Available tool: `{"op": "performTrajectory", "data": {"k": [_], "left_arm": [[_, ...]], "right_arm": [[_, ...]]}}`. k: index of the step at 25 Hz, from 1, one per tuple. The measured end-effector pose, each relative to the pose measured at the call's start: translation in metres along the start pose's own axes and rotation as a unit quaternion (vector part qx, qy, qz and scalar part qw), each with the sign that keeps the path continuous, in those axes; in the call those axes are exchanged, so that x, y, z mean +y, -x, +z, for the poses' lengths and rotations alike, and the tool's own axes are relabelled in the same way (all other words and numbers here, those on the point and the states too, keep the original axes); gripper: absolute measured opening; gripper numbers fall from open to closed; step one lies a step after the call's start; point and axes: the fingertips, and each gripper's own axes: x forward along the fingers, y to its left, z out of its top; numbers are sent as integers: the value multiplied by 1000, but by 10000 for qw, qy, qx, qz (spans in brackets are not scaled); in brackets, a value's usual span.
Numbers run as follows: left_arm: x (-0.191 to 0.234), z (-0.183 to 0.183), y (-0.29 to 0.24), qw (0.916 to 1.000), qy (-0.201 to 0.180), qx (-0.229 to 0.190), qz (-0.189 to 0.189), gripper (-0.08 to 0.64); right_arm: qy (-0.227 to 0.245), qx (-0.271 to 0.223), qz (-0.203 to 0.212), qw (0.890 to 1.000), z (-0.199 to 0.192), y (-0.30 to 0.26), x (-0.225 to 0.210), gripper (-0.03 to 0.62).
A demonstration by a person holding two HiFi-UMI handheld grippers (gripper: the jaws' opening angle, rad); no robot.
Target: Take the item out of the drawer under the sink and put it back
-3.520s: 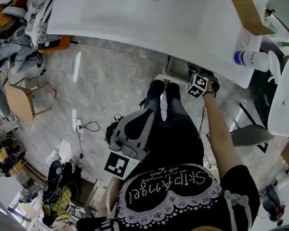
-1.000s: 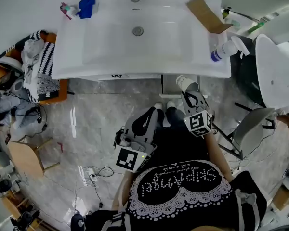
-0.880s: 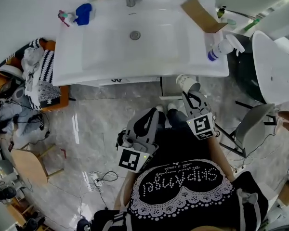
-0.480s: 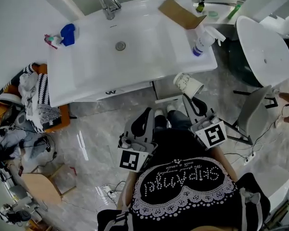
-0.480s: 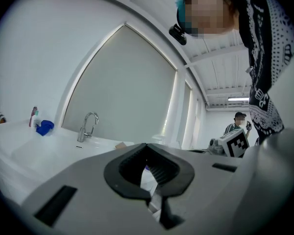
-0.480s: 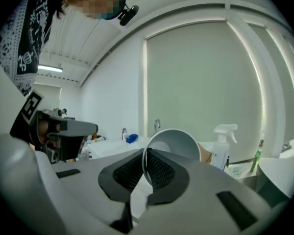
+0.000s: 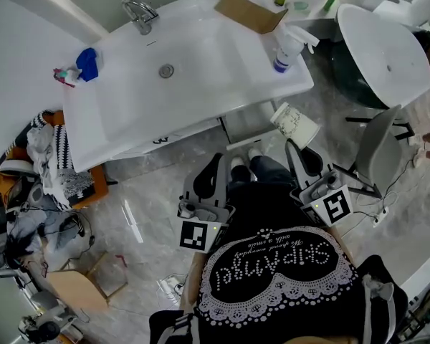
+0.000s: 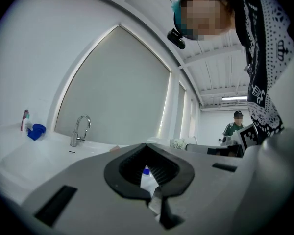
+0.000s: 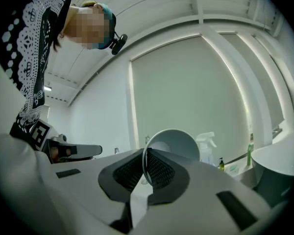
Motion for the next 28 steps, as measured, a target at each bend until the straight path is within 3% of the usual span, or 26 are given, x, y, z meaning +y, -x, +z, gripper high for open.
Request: {"op": "performTrajectory", "data": {"k": [19, 28], "left_arm": [[2, 1, 10, 9997, -241, -61, 23, 5], [9, -2, 13, 9999, -148, 18, 26, 5]], "right_arm": [[30, 2, 420, 9991, -9, -9, 21, 25], [11, 41, 439, 9990, -11, -15, 26, 25]]}}
